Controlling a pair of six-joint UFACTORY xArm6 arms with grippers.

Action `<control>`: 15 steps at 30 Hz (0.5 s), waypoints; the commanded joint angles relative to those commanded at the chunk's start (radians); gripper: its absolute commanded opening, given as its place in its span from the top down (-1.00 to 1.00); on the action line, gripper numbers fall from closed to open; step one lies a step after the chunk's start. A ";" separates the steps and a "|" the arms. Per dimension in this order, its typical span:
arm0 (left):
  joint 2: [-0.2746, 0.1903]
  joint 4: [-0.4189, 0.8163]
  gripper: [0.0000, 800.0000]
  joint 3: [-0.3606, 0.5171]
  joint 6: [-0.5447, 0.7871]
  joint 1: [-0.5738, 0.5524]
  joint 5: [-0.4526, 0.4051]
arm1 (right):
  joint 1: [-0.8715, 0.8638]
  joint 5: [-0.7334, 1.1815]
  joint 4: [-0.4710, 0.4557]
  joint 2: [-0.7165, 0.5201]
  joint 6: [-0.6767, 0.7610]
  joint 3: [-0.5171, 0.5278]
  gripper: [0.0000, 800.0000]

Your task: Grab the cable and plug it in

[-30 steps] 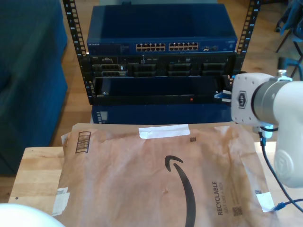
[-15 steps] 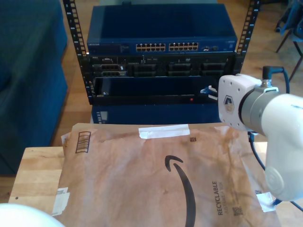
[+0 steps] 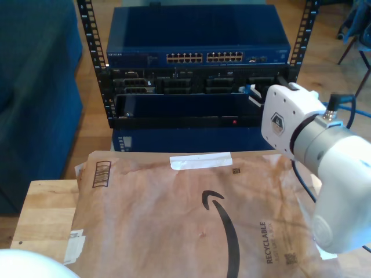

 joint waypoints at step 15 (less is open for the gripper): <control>0.000 0.000 -1.00 0.000 0.000 0.000 0.000 | -0.034 -0.347 0.009 0.207 0.038 -0.023 1.00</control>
